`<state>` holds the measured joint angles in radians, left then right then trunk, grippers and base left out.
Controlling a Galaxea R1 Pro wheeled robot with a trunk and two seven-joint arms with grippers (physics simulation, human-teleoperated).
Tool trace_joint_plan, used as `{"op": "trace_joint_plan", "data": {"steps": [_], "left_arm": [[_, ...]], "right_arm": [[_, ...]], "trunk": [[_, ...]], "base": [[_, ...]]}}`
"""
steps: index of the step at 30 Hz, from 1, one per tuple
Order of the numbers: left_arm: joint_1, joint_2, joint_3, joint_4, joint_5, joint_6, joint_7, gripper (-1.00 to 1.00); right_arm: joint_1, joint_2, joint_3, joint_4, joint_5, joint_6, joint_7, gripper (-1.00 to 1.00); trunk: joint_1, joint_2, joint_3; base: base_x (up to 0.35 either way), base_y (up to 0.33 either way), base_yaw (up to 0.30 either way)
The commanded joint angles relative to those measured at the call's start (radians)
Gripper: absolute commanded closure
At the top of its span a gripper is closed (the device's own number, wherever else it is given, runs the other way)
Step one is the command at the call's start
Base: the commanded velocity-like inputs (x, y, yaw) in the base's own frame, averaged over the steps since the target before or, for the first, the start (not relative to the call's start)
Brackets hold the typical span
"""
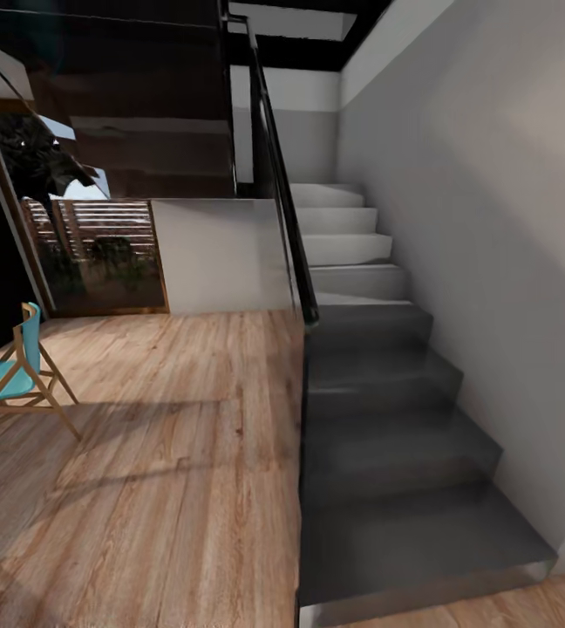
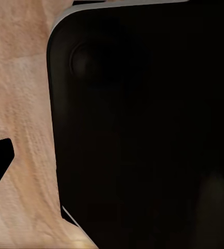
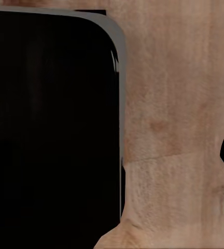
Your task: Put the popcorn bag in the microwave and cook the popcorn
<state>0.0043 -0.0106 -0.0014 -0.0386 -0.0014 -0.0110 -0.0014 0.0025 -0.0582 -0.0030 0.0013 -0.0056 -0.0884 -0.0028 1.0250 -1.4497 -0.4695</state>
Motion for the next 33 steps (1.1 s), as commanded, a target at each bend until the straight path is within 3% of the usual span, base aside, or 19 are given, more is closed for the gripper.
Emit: {"op": "trace_joint_plan", "data": {"steps": [1, 7, 8, 33], "left_arm": [[0.0, 0.0, 0.0, -0.001, 0.0, -0.001, 0.0, -1.0], [0.0, 0.0, 0.0, -0.001, 0.0, -0.001, 0.0, -1.0], [0.0, 0.0, 0.0, -0.001, 0.0, -0.001, 0.0, -1.0], [0.0, 0.0, 0.0, -0.001, 0.0, -0.001, 0.0, -1.0]], "right_arm": [[0.0, 0.0, 0.0, 0.0, -0.001, -0.01, -0.001, -1.0], [0.001, 0.0, 0.0, 0.0, -0.001, -0.043, -0.002, -1.0], [0.001, 0.0, 0.001, 0.001, -0.001, -0.105, -0.002, -1.0], [0.001, -0.001, 0.003, 0.005, -0.001, -0.103, -0.003, -1.0]], "trunk": [[0.0, 0.0, -0.001], [0.0, 0.0, -0.001], [0.0, 0.0, -0.001], [0.0, 0.0, -0.001]], "base": [[0.0, 0.0, 0.261], [0.0, 0.0, 0.261], [0.0, 0.0, 0.261], [0.0, 0.0, 0.261]]}}
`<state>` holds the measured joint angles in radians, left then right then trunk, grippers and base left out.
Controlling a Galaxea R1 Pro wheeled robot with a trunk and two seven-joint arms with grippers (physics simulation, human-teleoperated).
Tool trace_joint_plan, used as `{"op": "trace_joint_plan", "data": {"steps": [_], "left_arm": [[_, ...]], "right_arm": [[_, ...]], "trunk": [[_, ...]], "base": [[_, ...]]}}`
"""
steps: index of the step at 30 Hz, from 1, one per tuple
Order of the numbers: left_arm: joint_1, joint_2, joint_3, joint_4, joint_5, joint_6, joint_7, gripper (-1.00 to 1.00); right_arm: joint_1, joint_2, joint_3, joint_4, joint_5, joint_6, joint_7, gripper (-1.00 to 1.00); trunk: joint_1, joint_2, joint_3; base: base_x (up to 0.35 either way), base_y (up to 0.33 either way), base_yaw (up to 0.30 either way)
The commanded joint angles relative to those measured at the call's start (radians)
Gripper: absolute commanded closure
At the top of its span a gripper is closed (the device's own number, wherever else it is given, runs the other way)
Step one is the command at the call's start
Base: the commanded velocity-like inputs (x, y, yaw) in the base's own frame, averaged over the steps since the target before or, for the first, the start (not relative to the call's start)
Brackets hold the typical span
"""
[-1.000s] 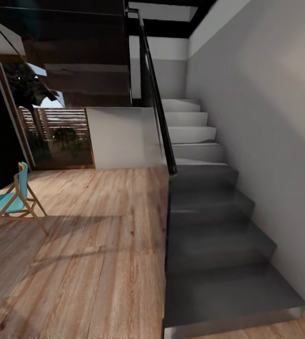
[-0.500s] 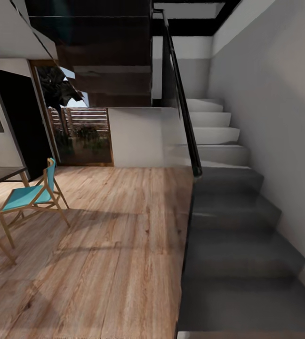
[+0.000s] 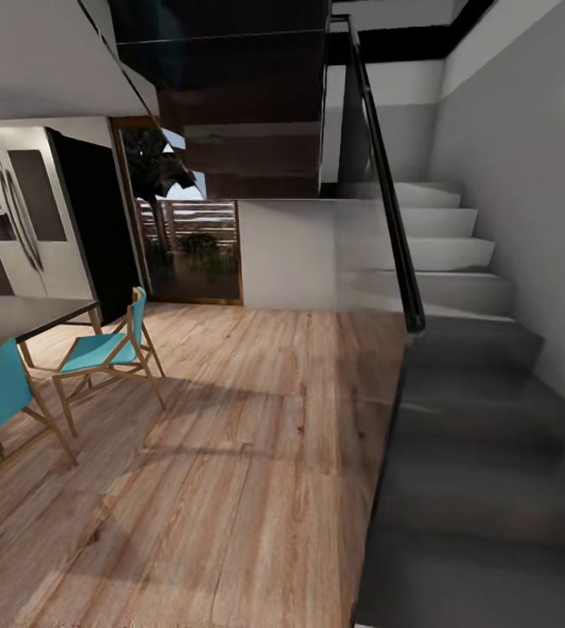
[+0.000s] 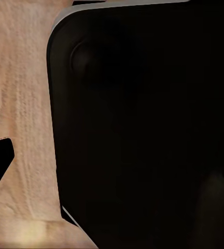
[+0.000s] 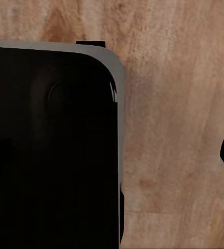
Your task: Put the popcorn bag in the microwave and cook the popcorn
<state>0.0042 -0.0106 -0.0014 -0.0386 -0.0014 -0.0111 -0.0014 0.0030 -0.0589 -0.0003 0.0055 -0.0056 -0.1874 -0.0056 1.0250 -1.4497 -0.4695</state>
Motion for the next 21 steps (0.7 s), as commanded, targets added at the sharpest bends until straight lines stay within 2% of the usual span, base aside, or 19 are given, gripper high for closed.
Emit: {"op": "trace_joint_plan", "data": {"steps": [1, 21], "left_arm": [[0.0, 0.0, 0.0, -0.001, 0.0, -0.001, 0.0, -1.0], [0.0, 0.0, 0.0, -0.002, 0.0, -0.001, 0.0, -1.0]], "right_arm": [[0.0, 0.0, 0.0, 0.001, -0.001, -0.004, -0.001, -1.0], [0.0, 0.0, 0.0, 0.001, -0.001, -0.004, -0.001, -1.0]], "trunk": [[0.0, 0.0, -0.001], [0.0, 0.0, -0.001]], "base": [[0.0, 0.0, 0.261], [0.0, 0.0, 0.261]]}}
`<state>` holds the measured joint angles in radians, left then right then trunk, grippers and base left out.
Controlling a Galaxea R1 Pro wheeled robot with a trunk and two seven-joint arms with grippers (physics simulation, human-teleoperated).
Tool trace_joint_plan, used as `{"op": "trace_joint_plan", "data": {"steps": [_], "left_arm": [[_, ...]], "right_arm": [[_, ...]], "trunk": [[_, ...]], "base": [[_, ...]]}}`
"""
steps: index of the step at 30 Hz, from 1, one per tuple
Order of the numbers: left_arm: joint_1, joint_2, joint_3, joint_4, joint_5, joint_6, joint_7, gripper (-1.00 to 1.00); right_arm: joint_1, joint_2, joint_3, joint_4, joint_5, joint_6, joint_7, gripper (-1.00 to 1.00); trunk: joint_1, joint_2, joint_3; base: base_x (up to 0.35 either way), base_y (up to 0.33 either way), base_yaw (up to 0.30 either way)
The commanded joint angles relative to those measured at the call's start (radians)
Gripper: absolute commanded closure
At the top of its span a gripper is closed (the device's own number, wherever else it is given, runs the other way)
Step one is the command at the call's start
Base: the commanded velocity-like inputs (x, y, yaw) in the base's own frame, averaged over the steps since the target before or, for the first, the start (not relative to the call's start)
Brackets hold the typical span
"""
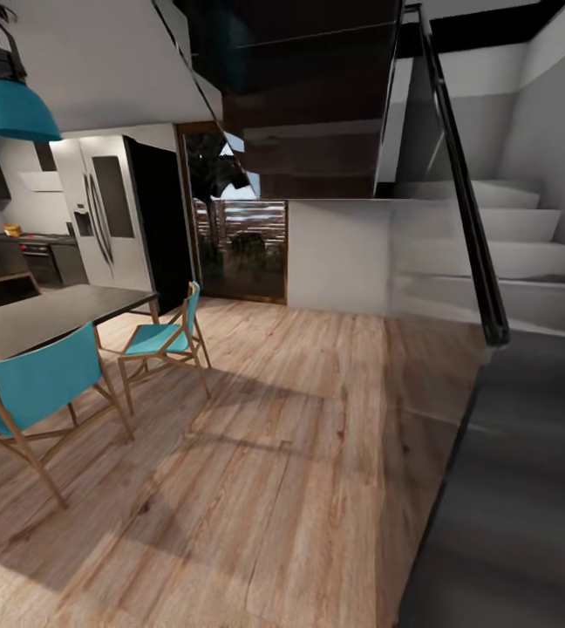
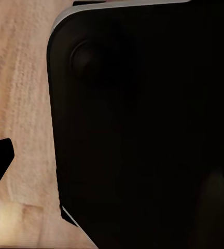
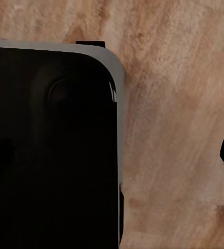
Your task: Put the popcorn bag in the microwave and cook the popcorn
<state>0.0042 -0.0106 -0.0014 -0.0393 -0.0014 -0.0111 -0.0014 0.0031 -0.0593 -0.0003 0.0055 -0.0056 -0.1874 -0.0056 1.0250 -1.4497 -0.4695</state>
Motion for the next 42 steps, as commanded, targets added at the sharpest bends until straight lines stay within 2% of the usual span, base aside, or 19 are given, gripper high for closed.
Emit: {"op": "trace_joint_plan", "data": {"steps": [1, 42], "left_arm": [[0.0, 0.0, 0.0, -0.001, 0.0, -0.001, 0.0, -1.0], [0.0, 0.0, 0.0, -0.001, 0.0, -0.001, 0.0, -1.0]], "right_arm": [[0.0, 0.0, 0.0, 0.001, -0.001, -0.004, -0.001, -1.0], [0.0, 0.0, 0.0, 0.001, -0.001, -0.004, -0.002, -1.0]], "trunk": [[0.0, 0.0, -0.001], [0.0, 0.0, -0.001]], "base": [[0.0, 0.0, 0.261], [0.0, 0.0, 0.261]]}}
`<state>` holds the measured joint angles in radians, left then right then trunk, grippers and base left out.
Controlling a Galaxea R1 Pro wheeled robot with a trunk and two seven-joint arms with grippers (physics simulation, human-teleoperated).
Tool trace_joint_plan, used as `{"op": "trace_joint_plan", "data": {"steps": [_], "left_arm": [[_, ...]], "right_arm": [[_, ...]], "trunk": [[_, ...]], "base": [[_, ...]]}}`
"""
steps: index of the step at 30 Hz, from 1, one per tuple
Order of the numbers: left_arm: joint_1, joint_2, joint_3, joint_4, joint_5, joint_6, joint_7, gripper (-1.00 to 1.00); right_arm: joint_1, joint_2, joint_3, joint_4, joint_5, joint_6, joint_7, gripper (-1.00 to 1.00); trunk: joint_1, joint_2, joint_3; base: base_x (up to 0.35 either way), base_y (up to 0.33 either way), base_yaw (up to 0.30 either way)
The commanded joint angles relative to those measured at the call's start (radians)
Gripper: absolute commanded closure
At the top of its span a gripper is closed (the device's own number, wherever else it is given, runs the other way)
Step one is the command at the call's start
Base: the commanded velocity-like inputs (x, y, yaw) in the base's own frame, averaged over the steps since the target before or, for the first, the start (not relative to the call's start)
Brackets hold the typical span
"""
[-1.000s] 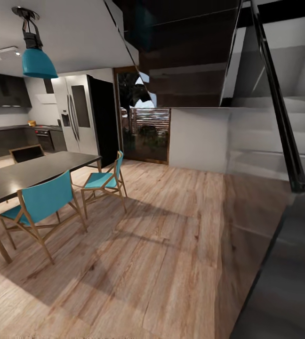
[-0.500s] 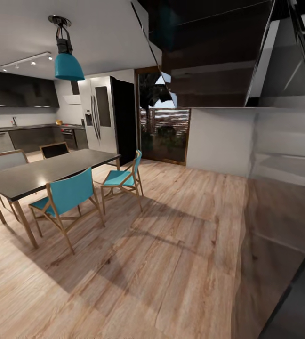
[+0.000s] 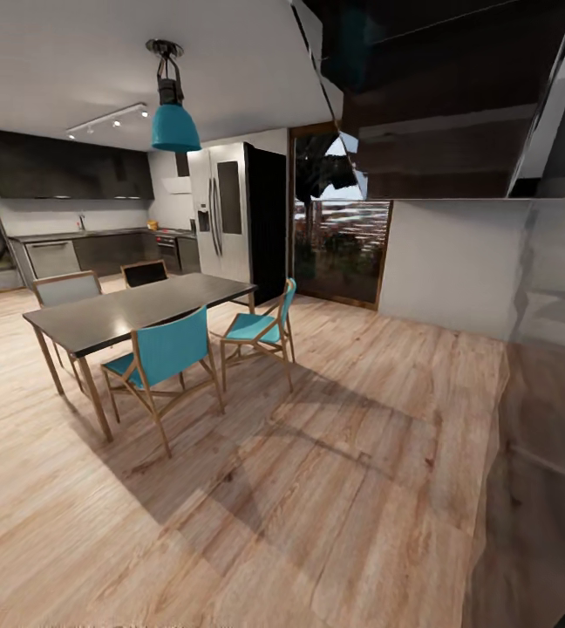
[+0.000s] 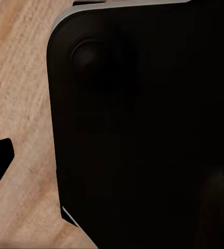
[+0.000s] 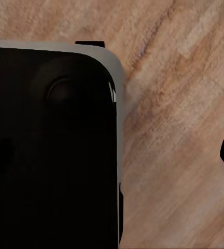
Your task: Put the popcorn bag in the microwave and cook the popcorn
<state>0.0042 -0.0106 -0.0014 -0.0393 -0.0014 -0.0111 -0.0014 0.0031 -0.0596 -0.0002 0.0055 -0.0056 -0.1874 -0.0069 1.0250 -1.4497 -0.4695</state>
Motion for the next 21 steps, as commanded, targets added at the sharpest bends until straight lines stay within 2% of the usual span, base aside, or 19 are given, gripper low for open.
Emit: {"op": "trace_joint_plan", "data": {"steps": [1, 21], "left_arm": [[0.0, 0.0, 0.0, -0.002, 0.0, -0.001, 0.0, -1.0], [0.0, 0.0, 0.0, -0.002, 0.0, -0.001, 0.0, -1.0]], "right_arm": [[0.0, 0.0, 0.0, 0.001, 0.0, -0.004, -0.001, -1.0], [0.0, 0.0, 0.0, 0.001, 0.0, -0.004, -0.001, -1.0]], "trunk": [[0.0, 0.0, -0.001], [0.0, 0.0, -0.001]], "base": [[0.0, 0.0, 0.261], [0.0, 0.0, 0.261]]}}
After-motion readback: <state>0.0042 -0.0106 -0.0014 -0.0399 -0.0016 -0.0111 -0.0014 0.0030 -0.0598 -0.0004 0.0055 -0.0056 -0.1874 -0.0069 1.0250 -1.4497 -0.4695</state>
